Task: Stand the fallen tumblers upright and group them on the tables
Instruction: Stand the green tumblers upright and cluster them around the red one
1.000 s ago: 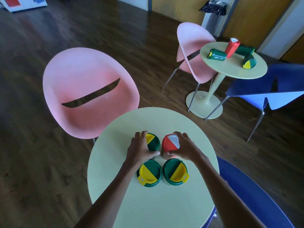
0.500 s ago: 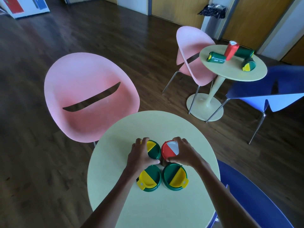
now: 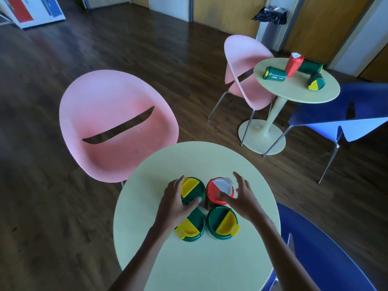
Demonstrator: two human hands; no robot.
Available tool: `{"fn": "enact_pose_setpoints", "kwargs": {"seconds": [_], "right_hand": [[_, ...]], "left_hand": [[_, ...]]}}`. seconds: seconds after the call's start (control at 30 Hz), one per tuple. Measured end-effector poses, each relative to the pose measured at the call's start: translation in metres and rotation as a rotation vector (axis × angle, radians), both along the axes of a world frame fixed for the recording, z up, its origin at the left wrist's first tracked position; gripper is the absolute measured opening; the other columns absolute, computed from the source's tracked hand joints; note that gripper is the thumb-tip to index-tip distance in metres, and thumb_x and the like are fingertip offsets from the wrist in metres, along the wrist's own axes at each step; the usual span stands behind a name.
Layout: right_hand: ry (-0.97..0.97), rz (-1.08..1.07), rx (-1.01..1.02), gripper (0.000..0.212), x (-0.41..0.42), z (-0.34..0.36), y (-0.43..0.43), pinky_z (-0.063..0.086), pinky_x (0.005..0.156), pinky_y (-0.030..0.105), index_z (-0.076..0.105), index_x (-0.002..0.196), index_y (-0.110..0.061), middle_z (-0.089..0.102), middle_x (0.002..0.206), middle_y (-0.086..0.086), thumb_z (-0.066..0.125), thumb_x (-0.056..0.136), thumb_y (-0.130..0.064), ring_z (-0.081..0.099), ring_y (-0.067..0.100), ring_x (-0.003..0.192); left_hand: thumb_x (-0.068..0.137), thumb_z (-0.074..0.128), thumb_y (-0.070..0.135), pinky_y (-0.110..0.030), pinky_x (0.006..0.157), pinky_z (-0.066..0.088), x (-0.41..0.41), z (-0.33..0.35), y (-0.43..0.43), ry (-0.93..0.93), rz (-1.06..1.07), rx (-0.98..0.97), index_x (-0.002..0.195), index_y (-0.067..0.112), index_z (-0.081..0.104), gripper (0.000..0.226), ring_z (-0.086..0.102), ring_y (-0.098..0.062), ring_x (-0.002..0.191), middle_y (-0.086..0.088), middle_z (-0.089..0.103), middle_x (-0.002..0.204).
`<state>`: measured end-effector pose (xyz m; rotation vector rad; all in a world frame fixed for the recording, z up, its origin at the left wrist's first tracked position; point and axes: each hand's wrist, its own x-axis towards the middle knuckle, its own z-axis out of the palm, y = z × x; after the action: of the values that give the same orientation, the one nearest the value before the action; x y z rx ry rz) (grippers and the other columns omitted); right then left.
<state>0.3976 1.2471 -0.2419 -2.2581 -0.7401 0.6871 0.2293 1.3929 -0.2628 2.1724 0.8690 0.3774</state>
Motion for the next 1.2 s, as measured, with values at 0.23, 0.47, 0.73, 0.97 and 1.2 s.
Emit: {"fn": "enact_pose_setpoints", "kwargs": {"seconds": [0.23,0.47,0.73,0.97,1.2], "right_hand": [[0.083,-0.018,0.06,0.101,-0.056,-0.028,-0.062,0.048,0.095,0.034,0.029,0.142,-0.021,0.039,0.134,-0.005,0.079,0.06,-0.054,0.046,0.011,0.117],[0.025,0.032,0.115,0.09,-0.065,-0.038,-0.063,0.036,0.09,0.017,0.035,0.137,-0.019,0.045,0.123,-0.009,0.085,0.063,-0.03,0.046,0.008,0.112],[0.027,0.041,0.115,0.088,-0.063,-0.034,-0.063,0.038,0.087,0.014,0.037,0.135,-0.021,0.047,0.121,-0.009,0.084,0.061,-0.033,0.047,0.01,0.109],[0.015,0.047,0.114,0.085,-0.064,-0.033,-0.064,0.036,0.077,0.001,0.038,0.133,-0.022,0.047,0.118,-0.01,0.084,0.062,-0.032,0.048,0.009,0.107],[0.017,0.057,0.084,0.087,-0.064,-0.032,-0.064,0.036,0.077,0.002,0.034,0.135,-0.022,0.042,0.119,-0.01,0.083,0.064,-0.033,0.045,0.007,0.108]], "left_hand": [[0.069,0.071,0.049,-0.013,0.104,0.032,-0.069,-0.024,-0.044,-0.156,-0.039,-0.004,0.14,0.02,0.035,0.084,0.035,-0.003,0.13,0.009,0.04,0.136],[0.066,0.074,0.044,-0.02,0.096,0.044,-0.073,-0.035,-0.047,-0.115,-0.078,-0.099,0.138,0.034,0.032,0.084,0.045,0.002,0.118,0.019,0.042,0.129],[0.061,0.076,0.039,-0.017,0.093,0.045,-0.069,-0.034,-0.046,-0.148,-0.058,-0.158,0.133,0.042,0.032,0.084,0.047,0.003,0.115,0.021,0.044,0.126],[0.062,0.077,0.034,-0.017,0.093,0.046,-0.07,-0.038,-0.049,-0.186,-0.041,-0.163,0.132,0.04,0.035,0.082,0.048,0.0,0.117,0.018,0.047,0.127],[0.06,0.079,0.038,-0.024,0.092,0.049,-0.071,-0.04,-0.047,-0.166,-0.042,-0.164,0.133,0.038,0.036,0.084,0.049,-0.002,0.116,0.02,0.045,0.127]]}}
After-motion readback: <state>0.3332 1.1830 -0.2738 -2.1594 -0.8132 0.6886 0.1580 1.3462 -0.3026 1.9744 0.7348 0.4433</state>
